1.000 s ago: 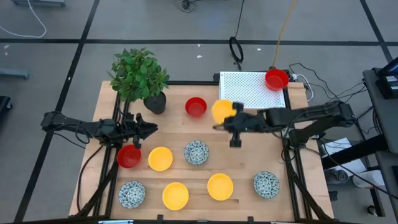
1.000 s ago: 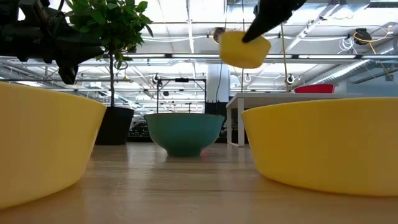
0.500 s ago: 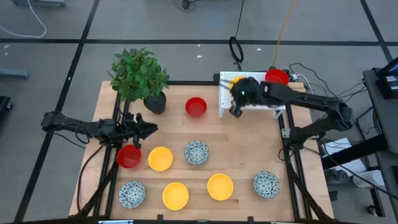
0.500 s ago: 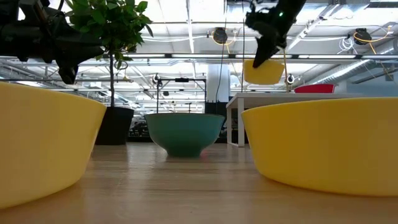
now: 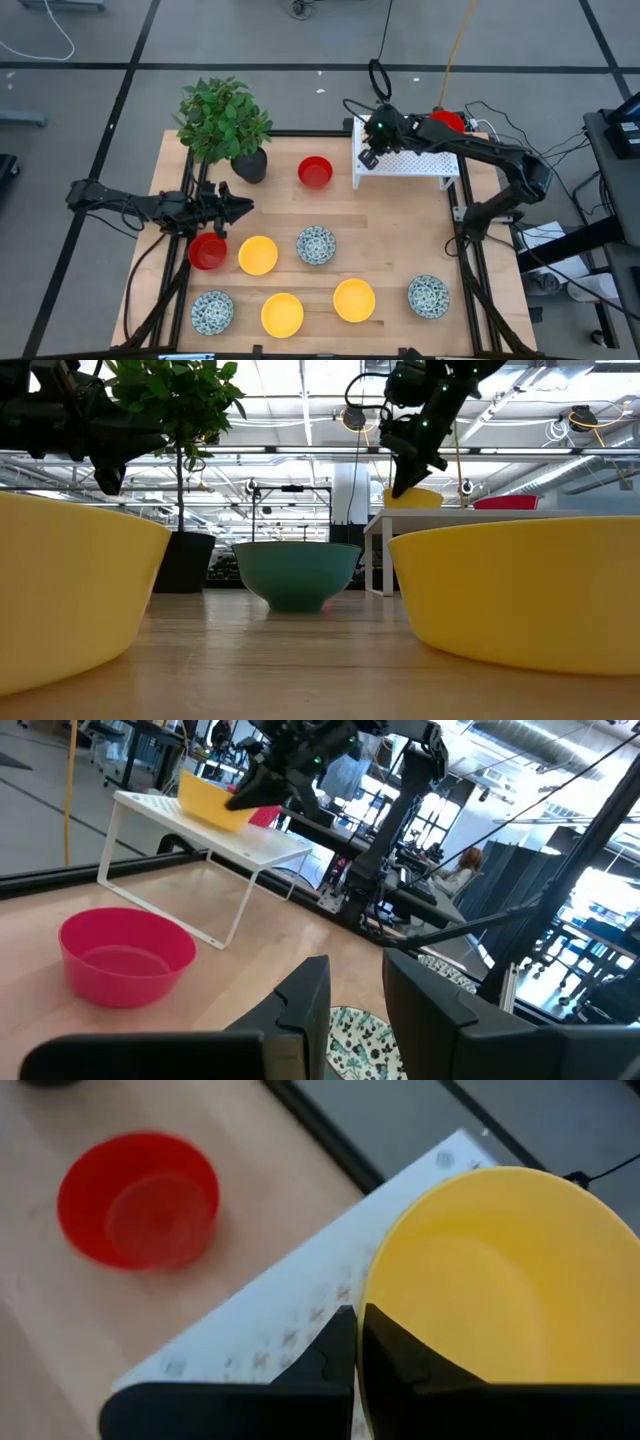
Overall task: Pick & Place Mini bowls
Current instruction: Put the yellow bowl on the shelf, then put the blue bowl on the shelf
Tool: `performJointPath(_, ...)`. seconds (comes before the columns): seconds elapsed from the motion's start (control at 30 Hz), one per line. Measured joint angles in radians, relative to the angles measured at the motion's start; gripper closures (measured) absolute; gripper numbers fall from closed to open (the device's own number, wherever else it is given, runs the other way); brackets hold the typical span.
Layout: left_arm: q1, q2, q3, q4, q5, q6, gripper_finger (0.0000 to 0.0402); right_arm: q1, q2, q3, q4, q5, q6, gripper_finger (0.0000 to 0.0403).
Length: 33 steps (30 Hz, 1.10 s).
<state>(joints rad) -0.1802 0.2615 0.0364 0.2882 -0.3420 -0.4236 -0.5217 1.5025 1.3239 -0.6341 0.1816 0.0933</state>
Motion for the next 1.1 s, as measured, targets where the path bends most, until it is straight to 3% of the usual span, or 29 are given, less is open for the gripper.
performJointPath(0.37,0.000,0.000,0.000,0.000,0.000,0.000,0.0304,-0.016,0.035,0.001,0.092,-0.006,0.030,0.0390)
performJointPath(0.73,0.000,0.000,0.000,0.000,0.000,-0.001,0.0304,-0.011,-0.002,0.001,0.134,-0.019,0.034,0.0263)
performJointPath(0.9,0.000,0.000,0.000,0.000,0.000,-0.001,0.0304,0.056,-0.109,0.001,0.000,-0.189,0.123,0.0231)
performJointPath(1.1,0.000,0.000,0.000,0.000,0.000,-0.001,0.0304,0.251,-0.231,0.001,-0.303,-0.277,0.242,0.0252)
